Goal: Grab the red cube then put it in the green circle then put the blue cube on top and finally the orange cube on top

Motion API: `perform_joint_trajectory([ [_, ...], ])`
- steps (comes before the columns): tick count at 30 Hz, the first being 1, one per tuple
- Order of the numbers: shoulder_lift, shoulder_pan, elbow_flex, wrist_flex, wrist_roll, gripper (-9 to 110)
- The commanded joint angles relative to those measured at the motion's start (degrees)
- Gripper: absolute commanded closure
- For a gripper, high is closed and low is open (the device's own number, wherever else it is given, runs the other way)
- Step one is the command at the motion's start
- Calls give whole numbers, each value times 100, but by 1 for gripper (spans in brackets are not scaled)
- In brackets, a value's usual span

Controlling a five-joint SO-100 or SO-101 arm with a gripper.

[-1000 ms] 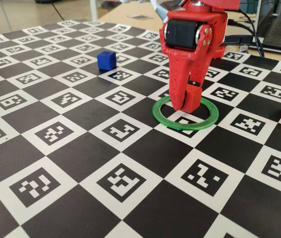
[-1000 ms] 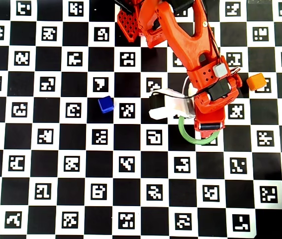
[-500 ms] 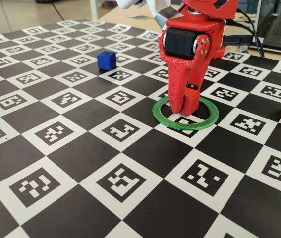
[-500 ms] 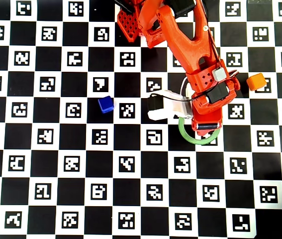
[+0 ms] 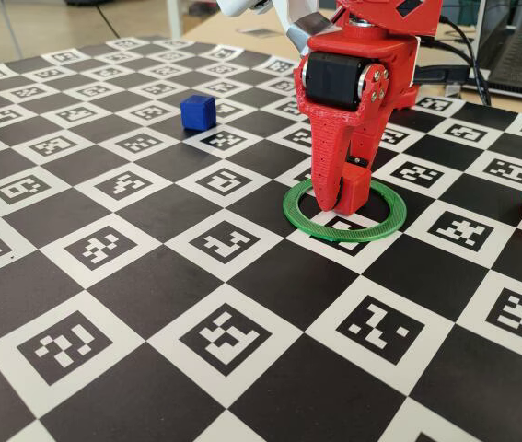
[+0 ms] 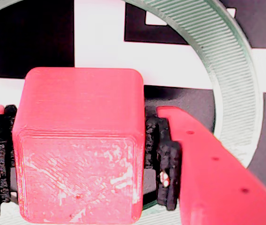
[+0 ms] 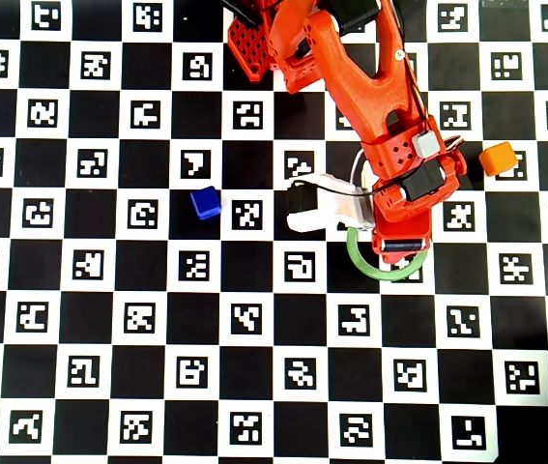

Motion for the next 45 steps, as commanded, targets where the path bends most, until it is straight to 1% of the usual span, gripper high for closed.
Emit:
perform_joint_trajectory([
  [1, 70, 79, -88, 62, -35, 81],
  [13, 193, 79, -70, 132, -62, 78],
  [25, 606, 114, -264, 536, -158, 68],
  [38, 958, 404, -1248, 1600, -352, 64],
  [45, 1222, 782, -1775, 2329, -967, 63],
])
